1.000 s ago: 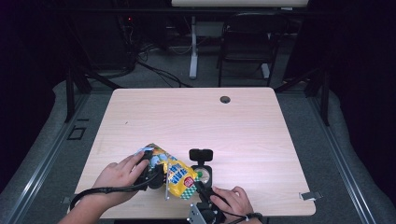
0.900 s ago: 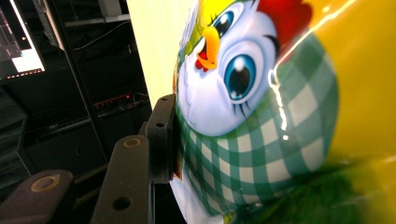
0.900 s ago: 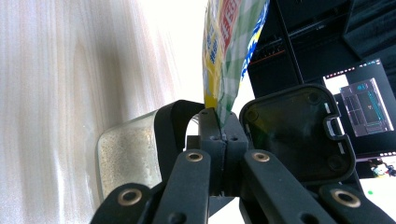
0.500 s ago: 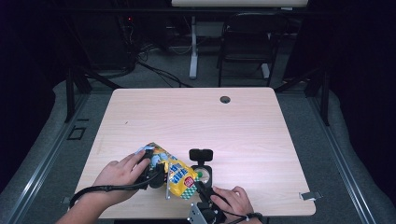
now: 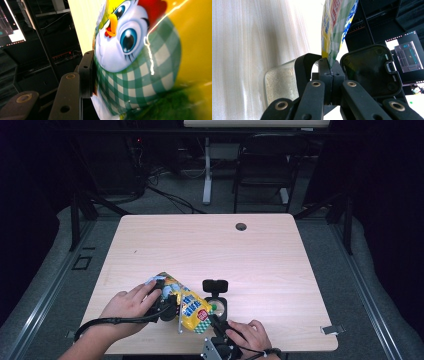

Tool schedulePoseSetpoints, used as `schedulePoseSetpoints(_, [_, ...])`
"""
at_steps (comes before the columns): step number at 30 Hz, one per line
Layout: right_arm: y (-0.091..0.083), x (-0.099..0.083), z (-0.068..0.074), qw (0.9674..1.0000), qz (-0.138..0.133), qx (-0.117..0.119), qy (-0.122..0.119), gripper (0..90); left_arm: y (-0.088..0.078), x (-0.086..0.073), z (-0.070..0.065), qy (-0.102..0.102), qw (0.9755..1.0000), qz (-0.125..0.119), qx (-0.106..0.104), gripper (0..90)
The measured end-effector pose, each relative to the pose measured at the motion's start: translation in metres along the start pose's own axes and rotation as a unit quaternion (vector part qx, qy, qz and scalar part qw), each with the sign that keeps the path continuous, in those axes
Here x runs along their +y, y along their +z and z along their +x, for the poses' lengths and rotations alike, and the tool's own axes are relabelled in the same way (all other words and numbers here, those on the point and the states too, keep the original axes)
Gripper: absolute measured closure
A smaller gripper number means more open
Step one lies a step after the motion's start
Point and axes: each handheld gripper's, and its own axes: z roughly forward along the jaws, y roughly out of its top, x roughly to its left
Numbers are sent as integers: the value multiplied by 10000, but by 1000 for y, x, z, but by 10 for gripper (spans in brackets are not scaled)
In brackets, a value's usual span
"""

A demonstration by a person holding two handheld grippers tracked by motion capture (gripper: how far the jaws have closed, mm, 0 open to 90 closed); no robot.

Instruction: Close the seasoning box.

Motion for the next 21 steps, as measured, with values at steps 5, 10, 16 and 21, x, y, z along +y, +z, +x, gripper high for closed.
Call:
schedulePoseSetpoints(5, [0,0,0,10000,-1,-4,5,900,-1,0,1,34,10000,-9,14,577])
schedulePoseSetpoints(10, [-1,-1,0,10000,19,-15,17,900,-2,2,4,112,9999,15,15,577])
schedulePoseSetpoints(16, [-2,-1,0,10000,35,-30,25,900,-2,4,5,139,9999,6,24,577])
schedulePoseSetpoints(21, [-2,-2,-1,10000,53,-44,33,900,-3,6,7,193,9998,18,27,577])
